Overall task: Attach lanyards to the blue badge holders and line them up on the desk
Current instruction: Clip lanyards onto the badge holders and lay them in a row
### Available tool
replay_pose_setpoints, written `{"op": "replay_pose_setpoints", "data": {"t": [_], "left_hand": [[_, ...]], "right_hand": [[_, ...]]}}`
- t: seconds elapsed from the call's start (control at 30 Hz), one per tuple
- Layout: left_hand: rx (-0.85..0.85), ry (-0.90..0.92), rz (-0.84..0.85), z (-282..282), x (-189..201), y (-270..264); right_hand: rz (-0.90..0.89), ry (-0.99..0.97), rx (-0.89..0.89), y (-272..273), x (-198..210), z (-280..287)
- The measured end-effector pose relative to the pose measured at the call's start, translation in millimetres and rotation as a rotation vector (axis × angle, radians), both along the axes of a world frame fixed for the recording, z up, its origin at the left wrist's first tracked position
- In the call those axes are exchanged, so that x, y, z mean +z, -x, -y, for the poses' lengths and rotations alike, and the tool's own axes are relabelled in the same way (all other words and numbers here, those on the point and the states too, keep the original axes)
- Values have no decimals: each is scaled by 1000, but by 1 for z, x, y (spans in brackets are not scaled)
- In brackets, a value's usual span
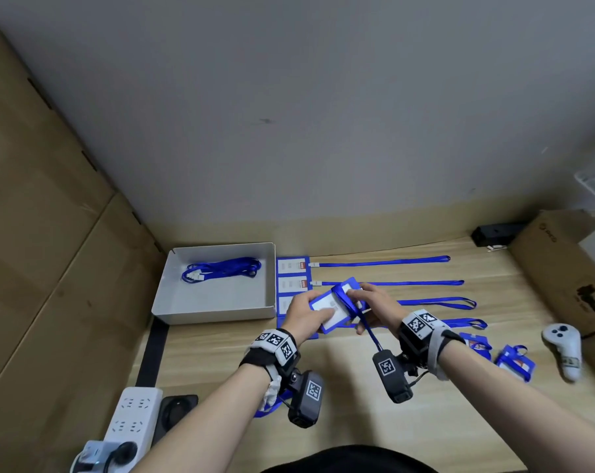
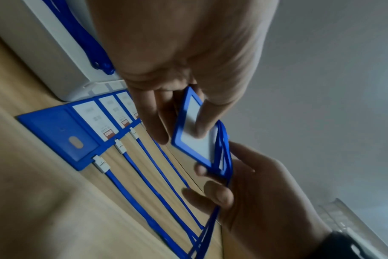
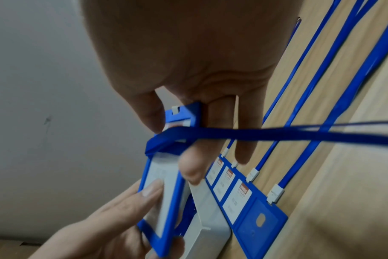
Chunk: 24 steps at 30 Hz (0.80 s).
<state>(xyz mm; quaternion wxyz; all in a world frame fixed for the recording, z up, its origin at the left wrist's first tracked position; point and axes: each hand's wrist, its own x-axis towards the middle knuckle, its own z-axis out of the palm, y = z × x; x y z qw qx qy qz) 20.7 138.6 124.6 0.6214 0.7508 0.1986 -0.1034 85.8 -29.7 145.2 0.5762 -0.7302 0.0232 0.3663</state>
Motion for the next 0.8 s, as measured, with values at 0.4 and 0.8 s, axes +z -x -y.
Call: {"op": "replay_pose_setpoints", "data": {"t": [0.4, 0.8], "left_hand": [[-357, -164, -209, -12, -70, 55], [-631, -312, -432, 3, -87, 91]], "right_hand": [[83, 378, 5, 14, -97, 61], [90, 751, 206, 56, -158, 132]]}}
